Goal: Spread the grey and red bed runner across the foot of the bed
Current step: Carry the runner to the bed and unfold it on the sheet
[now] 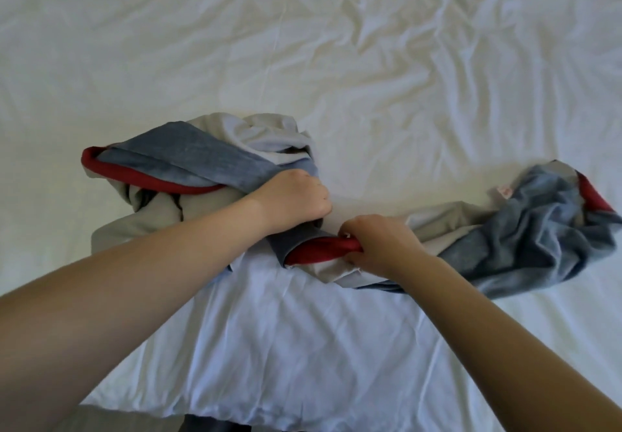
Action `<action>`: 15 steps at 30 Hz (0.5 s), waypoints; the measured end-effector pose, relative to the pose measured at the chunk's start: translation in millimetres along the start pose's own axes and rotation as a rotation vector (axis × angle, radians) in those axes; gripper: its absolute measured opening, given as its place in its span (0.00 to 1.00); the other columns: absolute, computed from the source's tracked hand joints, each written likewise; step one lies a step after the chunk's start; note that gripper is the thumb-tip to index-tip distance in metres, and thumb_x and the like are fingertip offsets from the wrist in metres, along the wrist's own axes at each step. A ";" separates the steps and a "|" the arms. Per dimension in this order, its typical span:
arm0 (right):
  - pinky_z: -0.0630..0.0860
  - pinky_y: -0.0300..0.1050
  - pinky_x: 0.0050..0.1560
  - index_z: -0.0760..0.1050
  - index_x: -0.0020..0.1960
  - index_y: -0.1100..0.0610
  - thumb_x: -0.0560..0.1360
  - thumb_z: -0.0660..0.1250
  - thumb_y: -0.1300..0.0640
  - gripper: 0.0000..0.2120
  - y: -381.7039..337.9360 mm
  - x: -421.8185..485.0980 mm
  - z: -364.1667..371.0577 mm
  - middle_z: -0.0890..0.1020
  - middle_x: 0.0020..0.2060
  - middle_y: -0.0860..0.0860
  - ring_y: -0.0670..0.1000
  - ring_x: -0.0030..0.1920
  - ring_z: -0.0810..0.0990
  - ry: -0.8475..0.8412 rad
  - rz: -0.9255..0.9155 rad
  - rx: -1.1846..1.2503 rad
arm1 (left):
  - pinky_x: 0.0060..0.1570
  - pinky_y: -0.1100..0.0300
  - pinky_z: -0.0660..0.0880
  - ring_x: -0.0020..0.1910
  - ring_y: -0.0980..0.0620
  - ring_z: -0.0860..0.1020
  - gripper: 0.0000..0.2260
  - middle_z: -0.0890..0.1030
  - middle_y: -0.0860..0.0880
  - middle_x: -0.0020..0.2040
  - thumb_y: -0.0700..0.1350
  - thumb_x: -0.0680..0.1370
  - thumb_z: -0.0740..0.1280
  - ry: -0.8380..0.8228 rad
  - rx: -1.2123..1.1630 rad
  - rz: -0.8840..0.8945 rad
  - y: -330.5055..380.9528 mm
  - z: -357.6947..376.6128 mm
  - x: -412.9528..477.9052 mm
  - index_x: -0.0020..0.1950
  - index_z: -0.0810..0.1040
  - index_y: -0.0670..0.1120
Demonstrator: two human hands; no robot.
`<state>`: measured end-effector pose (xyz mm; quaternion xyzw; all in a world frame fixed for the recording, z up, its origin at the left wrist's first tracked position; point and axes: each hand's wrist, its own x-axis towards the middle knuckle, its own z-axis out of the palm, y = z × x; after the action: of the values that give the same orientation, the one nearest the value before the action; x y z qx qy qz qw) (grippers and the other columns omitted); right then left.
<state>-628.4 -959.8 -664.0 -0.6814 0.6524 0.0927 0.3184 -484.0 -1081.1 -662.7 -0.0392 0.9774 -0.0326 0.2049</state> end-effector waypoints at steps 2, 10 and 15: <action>0.68 0.44 0.37 0.76 0.48 0.49 0.71 0.64 0.55 0.07 0.4 -6.6 2.9 0.78 0.41 0.48 0.53 0.44 0.78 0.037 -0.004 0.014 | 0.41 0.51 0.76 0.44 0.47 0.79 0.09 0.80 0.48 0.42 0.35 0.74 0.61 0.036 0.058 0.013 -0.5 -0.4 1.3 0.44 0.77 0.46; 0.69 0.43 0.37 0.71 0.46 0.52 0.74 0.64 0.51 0.05 -4.4 -52.3 -1.9 0.77 0.40 0.47 0.52 0.41 0.78 0.002 -0.025 -0.014 | 0.44 0.50 0.75 0.48 0.44 0.77 0.09 0.80 0.46 0.49 0.36 0.77 0.60 0.031 -0.083 -0.298 -19.3 -10.0 16.2 0.53 0.77 0.45; 0.70 0.45 0.28 0.70 0.43 0.52 0.68 0.73 0.54 0.11 -9.7 -84.6 -7.3 0.76 0.36 0.48 0.51 0.33 0.76 0.271 0.022 -0.185 | 0.35 0.51 0.70 0.42 0.42 0.78 0.09 0.80 0.43 0.45 0.37 0.78 0.59 0.190 -0.223 -0.511 -41.7 -14.2 18.5 0.50 0.78 0.45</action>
<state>-632.4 -894.1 -609.5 -0.7070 0.6854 0.0632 0.1624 -504.0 -1123.6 -653.8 -0.3030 0.9483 0.0209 0.0923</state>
